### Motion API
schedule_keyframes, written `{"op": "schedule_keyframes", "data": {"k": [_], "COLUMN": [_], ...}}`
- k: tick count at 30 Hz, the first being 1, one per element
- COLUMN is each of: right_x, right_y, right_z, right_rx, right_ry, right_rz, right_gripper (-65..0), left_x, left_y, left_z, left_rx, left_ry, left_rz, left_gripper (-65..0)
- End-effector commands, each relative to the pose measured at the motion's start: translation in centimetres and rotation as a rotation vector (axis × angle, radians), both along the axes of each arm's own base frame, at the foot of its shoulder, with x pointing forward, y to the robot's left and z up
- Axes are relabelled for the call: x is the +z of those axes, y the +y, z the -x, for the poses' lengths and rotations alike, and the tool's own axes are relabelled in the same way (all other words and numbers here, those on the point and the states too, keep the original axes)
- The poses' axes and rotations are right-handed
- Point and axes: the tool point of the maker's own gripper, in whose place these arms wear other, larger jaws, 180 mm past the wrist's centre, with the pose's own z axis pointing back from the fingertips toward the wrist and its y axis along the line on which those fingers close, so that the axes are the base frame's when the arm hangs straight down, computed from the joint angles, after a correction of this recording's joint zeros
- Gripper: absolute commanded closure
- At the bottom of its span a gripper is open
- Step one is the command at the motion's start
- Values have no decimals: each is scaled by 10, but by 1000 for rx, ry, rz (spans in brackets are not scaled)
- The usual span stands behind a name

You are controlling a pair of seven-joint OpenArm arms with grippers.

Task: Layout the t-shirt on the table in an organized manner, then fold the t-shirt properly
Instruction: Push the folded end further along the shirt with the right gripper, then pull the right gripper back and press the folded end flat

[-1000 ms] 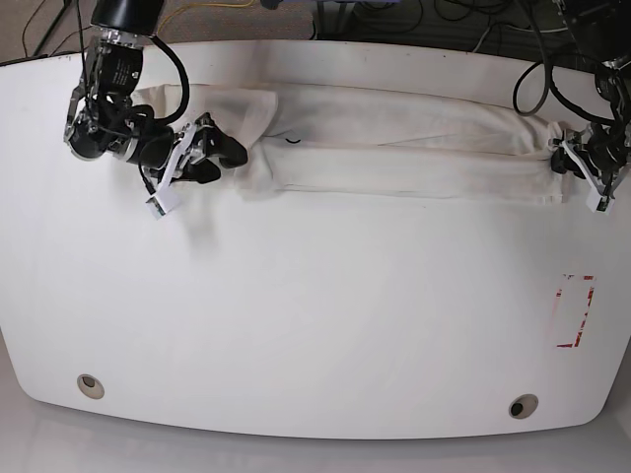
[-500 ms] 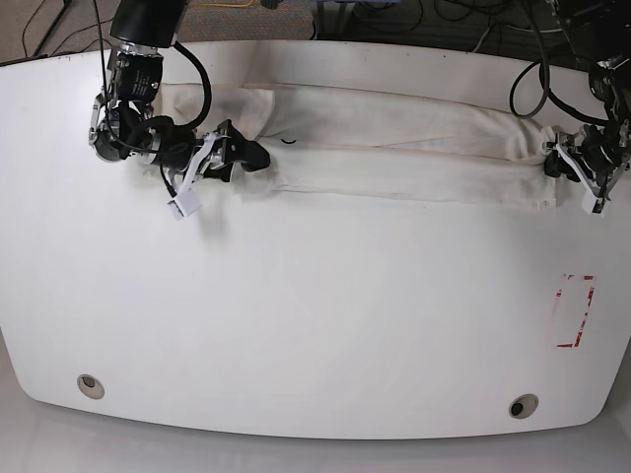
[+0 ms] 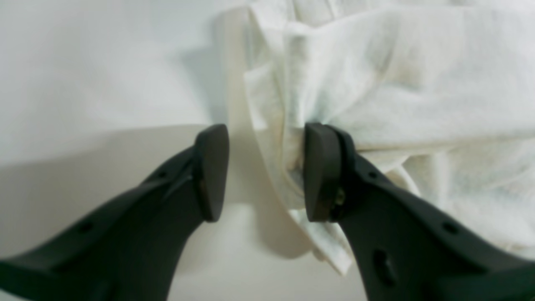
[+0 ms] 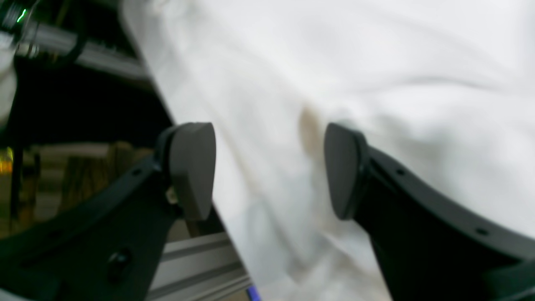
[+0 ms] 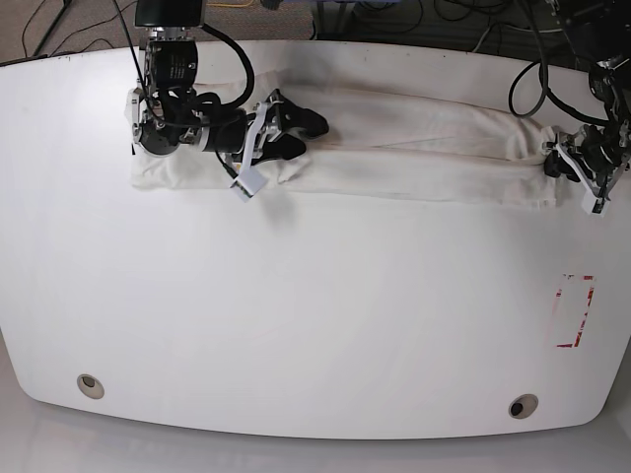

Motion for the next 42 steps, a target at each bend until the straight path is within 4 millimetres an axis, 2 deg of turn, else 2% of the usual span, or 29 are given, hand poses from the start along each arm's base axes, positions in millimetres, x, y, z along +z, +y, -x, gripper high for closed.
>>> {"op": "schedule_keyframes", "data": {"k": [1, 7, 11, 18, 21, 26, 29, 34, 38, 42], "right_x": [18, 26, 30, 26, 24, 12, -1, -15, -23, -40], "right_y": [3, -10, -38, -87, -101, -116, -126, -131, -133, -133], "right_z": [-5, -3, -10, -16, -18, -17, -15, -17, -19, -16], "right_rx": [16, 28, 4, -83, -116, -127, -134, -152, -147, -137], "right_ry": [-72, -121, -160, -157, -157, -142, -121, -118, -134, -109], "right_rz": [-15, 33, 107, 203, 236, 329, 421, 504, 555, 581], "right_gripper": [-393, -393, -393, -392, -379, -292, -208, -113, -94, -94], "left_x": [-4, -3, -3, -3, -3, -3, -3, -3, -3, 0], "left_y": [8, 8, 8, 8, 8, 8, 6, 7, 7, 7], "left_z": [10, 9, 9, 8, 8, 8, 8, 8, 8, 6], "left_rx": [-7, -8, -8, -8, -8, -8, -7, -6, -6, -7], "left_ry": [57, 56, 53, 52, 52, 52, 52, 50, 50, 40], "left_rz": [-41, -42, -42, -41, -40, -40, -37, -35, -35, -41], "left_gripper": [-268, -268, -268, -268, -268, -268, -268, -268, -268, -268]}}
